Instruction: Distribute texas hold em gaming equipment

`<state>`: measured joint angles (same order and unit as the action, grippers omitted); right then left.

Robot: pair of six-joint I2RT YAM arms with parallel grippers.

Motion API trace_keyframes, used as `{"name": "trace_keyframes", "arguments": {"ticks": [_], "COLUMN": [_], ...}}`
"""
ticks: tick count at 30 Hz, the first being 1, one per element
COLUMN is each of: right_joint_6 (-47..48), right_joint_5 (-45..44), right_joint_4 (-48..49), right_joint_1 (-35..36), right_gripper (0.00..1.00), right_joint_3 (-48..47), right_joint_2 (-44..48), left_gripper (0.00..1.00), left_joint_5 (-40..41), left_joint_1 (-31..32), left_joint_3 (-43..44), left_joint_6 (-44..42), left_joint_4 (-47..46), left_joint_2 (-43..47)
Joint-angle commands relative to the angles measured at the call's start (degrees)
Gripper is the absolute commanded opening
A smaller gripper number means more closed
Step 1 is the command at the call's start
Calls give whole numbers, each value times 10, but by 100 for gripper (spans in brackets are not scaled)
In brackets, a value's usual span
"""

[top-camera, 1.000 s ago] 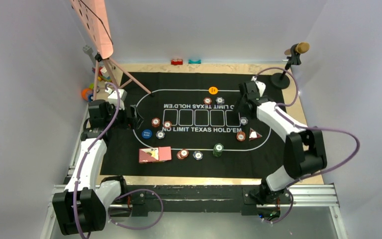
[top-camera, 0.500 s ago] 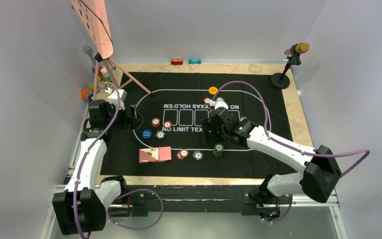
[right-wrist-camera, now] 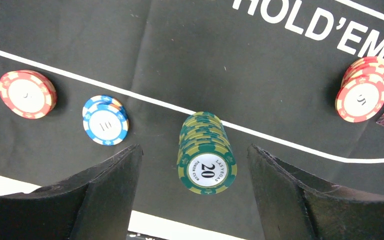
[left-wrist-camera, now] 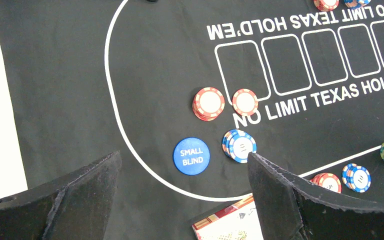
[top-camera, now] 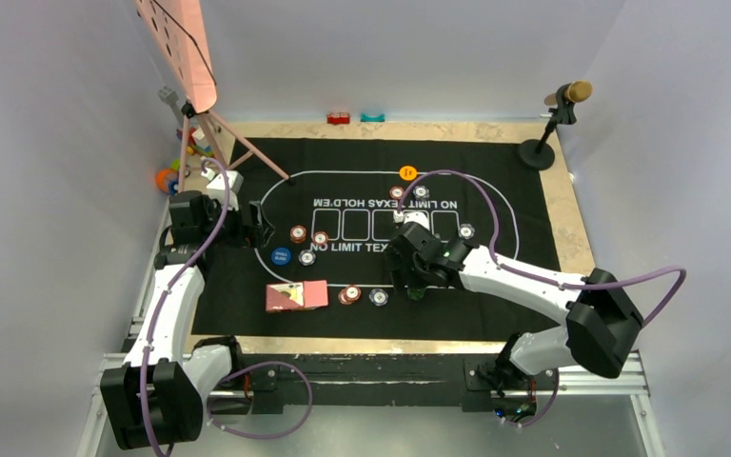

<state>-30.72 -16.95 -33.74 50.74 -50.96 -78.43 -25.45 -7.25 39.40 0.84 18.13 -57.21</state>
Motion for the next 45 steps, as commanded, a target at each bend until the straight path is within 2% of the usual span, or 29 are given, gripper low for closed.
{"name": "trace_keyframes", "arguments": {"ticks": [1, 6, 15, 18, 23, 29, 34, 39, 45], "right_joint_6": [-20, -24, -27, -29, -31, -8, 16, 40, 52], "right_joint_5": [-16, -9, -6, -8, -2, -28, -21, -9, 22], "right_joint_4": [-7, -2, 3, 3, 1, -45, -71, -52, -18], "right_joint_1": [5, 7, 8, 8, 8, 7, 6, 8, 14], "right_gripper": [78, 71, 53, 41, 28, 0, 0, 0, 0], "right_joint_3": [11, 15, 15, 15, 14, -50, -147, -256, -335], "right_joint_2": [-3, -6, -16, -17, -17, -2, -16, -109, -225], "left_gripper": [100, 100, 100, 100, 100, 100, 100, 100, 100], "left_joint_5": [-4, -4, -3, -5, -7, -8, -11, -7, 1], "left_joint_1": [0, 0, 0, 0, 0, 0, 0, -2, -3], "left_joint_3": [1, 0, -4, -4, -4, -5, -4, 1, -1], "left_joint_6": [-6, -22, -27, -27, -26, -24, -16, -13, -14], "left_joint_4": [-9, -11, -15, -16, -15, -15, -17, -12, -13], "left_joint_2": [7, 6, 10, 8, 12, 16, 17, 1, 0]}}
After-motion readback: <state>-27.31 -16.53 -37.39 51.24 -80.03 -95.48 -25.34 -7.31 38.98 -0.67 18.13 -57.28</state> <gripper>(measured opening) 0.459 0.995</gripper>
